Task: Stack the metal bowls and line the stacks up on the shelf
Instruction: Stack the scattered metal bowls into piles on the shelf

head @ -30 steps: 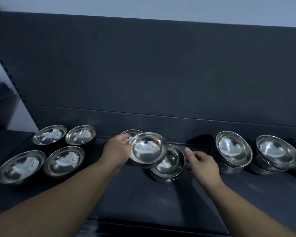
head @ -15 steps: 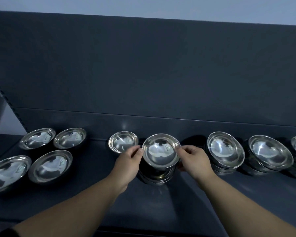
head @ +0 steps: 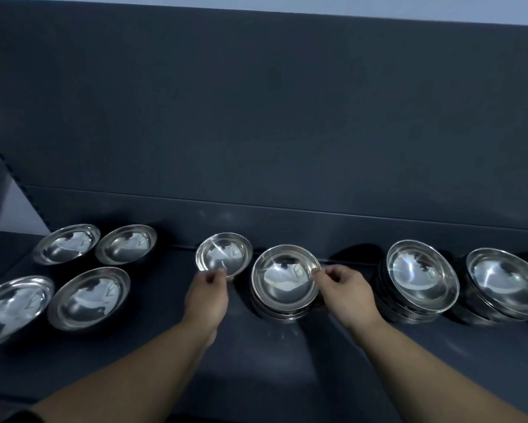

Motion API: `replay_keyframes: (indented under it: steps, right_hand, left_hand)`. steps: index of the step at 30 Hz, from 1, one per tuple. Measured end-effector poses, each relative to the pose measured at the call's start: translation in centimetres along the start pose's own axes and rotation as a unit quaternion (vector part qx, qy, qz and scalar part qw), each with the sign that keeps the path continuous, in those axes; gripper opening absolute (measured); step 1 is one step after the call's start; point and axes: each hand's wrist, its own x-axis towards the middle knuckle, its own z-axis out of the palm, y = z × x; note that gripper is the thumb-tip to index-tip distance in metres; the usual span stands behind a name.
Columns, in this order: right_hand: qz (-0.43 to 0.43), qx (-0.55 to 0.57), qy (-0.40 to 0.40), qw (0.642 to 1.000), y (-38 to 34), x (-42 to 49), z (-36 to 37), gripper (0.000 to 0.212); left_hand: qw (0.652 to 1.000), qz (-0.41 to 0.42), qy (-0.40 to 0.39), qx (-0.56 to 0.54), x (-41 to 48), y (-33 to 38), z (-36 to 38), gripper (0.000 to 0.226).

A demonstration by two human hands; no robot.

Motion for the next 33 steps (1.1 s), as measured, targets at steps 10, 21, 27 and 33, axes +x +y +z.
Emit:
replay_keyframes:
  steps: [10, 21, 27, 33]
  right_hand:
    - [0.004, 0.015, -0.028, 0.999, 0.7, 0.3, 0.5, 0.031]
    - [0.029, 0.068, -0.043, 0.996, 1.3, -0.4, 0.4, 0.058]
    - [0.039, 0.084, -0.04, 0.995, 1.0, -0.8, -0.1, 0.031]
    - [0.048, 0.101, -0.051, 0.992, 1.0, -1.3, -0.8, 0.031]
  left_hand:
    - [0.997, -0.021, 0.058, -0.045, 2.6, 1.0, -0.6, 0.033]
    - [0.993, 0.01, 0.002, -0.119, 1.9, 2.6, -2.6, 0.022]
    - [0.993, 0.091, -0.06, -0.052, -1.0, 4.8, -2.0, 0.025]
    - [0.989, 0.078, -0.12, 0.048, -3.2, 5.6, -0.6, 0.023]
